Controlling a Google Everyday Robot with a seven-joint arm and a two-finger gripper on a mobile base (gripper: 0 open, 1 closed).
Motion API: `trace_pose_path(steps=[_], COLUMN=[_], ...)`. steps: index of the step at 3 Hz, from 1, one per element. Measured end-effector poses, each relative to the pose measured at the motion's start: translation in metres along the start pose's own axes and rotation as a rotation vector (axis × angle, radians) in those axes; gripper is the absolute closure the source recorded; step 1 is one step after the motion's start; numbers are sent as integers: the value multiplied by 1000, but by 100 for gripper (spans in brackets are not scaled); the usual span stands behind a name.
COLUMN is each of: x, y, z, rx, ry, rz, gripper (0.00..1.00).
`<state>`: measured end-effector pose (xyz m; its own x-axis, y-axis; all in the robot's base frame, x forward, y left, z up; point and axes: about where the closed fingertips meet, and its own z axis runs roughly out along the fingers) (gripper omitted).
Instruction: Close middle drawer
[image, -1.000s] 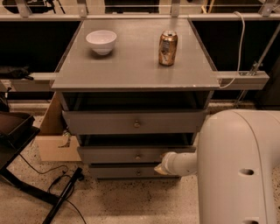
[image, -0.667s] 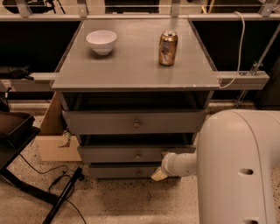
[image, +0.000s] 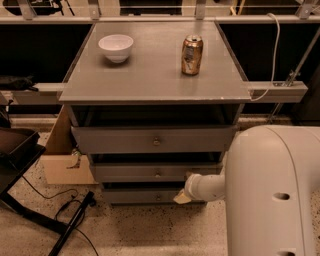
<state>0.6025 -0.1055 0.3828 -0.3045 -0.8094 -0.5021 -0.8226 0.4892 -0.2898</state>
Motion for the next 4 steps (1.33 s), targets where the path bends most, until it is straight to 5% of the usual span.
trace_pose_path(steps=[2,3,4], x=[-2,-10,-16], y=[-1,2,16], z=[-27,-79,-135], rx=[43,104,148], ry=[-46,-86,-84], rz=[-13,-49,-119], gripper=[70,94,100])
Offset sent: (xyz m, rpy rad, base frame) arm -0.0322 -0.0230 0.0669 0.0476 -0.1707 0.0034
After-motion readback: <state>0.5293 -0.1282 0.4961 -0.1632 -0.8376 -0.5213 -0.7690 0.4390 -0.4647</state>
